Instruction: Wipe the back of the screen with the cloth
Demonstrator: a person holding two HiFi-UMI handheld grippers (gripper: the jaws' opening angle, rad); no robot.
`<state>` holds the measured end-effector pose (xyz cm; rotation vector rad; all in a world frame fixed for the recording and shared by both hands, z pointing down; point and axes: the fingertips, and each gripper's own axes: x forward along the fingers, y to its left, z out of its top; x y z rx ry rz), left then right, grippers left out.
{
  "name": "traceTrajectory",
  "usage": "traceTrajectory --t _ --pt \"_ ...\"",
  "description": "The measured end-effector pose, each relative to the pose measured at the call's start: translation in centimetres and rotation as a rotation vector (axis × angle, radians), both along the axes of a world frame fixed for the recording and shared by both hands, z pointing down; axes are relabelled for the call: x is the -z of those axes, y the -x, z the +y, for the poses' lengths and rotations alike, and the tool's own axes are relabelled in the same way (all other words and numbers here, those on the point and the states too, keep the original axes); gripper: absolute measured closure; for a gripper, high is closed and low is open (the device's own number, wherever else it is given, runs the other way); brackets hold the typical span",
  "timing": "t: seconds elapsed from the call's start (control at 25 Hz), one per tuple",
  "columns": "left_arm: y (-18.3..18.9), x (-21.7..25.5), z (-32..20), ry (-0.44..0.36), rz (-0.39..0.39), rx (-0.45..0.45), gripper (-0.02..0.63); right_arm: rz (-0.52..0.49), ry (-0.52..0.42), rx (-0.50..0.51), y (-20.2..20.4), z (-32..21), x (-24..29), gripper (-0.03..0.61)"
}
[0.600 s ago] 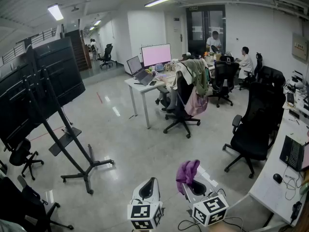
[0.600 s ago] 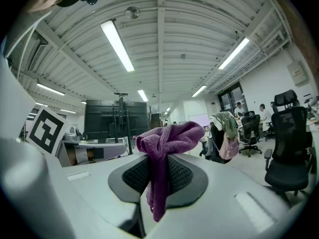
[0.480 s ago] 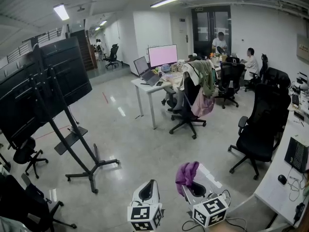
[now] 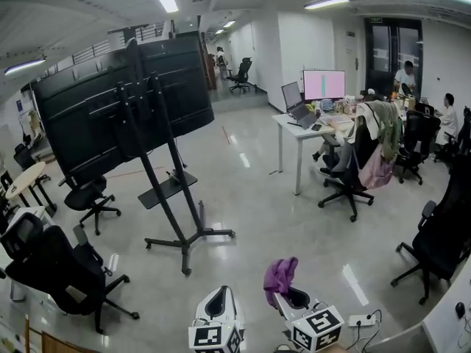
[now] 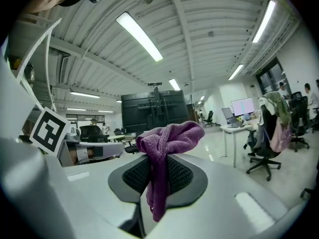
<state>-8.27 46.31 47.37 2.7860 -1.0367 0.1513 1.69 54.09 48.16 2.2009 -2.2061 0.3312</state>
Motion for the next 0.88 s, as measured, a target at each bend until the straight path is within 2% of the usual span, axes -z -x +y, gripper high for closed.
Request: traceTrajectory --t 0.16,0.36,0.64,0.8,0.88 --pt "5.5 -1.1 -4.9 0.019 0.009 0.163 0.606 0.016 -0.002 0.15 3.5 -6.3 -1.1 0.52" --pt "9.1 -1.3 -10.1 0.026 0.002 0.312 0.606 0.01 -0.022 0.293 6.5 -13.8 -0.3 0.52" --pt "11.5 1.3 -21.4 -0.011 0.018 0.493 0.606 0.033 -0.062 0.474 8.0 -27.4 3.0 0.52" --pt "11.2 2.7 -27.1 -0.051 0.029 0.553 0.606 0.047 -0.064 0.547 7.7 -34.2 3.7 0.52" --pt "11.3 2.6 -29.4 -0.042 0.038 0.58 0.606 0.064 -0.063 0.58 7.7 -37.2 3.7 0.52"
